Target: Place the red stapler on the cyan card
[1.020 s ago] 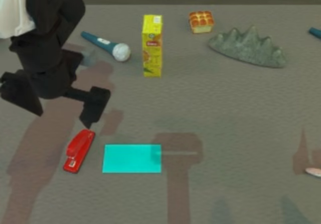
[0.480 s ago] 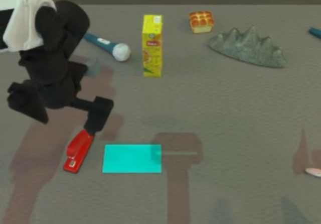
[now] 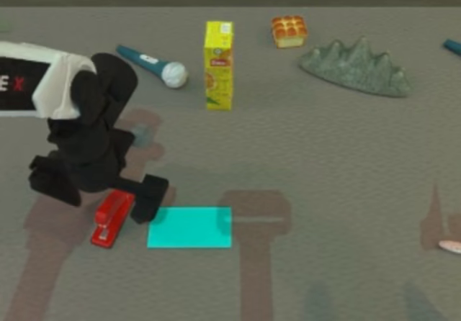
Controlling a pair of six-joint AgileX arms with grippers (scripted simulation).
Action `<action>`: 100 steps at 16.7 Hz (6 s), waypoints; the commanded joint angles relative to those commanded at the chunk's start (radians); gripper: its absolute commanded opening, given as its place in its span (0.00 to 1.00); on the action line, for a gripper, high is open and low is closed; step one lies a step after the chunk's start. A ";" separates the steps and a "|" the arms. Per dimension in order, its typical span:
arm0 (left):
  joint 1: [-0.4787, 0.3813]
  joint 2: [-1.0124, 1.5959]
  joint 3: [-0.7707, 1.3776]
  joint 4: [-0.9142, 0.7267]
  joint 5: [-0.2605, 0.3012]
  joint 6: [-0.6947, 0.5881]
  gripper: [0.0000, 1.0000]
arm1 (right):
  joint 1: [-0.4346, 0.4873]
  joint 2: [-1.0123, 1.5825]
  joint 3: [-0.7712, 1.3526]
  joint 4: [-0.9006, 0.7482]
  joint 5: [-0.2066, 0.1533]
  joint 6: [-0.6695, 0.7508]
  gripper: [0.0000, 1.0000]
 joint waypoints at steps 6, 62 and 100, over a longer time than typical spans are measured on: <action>0.000 0.000 0.000 0.000 0.000 0.000 0.77 | 0.000 0.000 0.000 0.000 0.000 0.000 1.00; -0.132 -0.165 0.188 -0.288 0.123 -1.682 0.00 | 0.000 0.000 0.000 0.000 0.000 0.000 1.00; -0.201 -0.040 -0.025 0.148 0.145 -2.067 0.75 | 0.000 0.000 0.000 0.000 0.000 0.000 1.00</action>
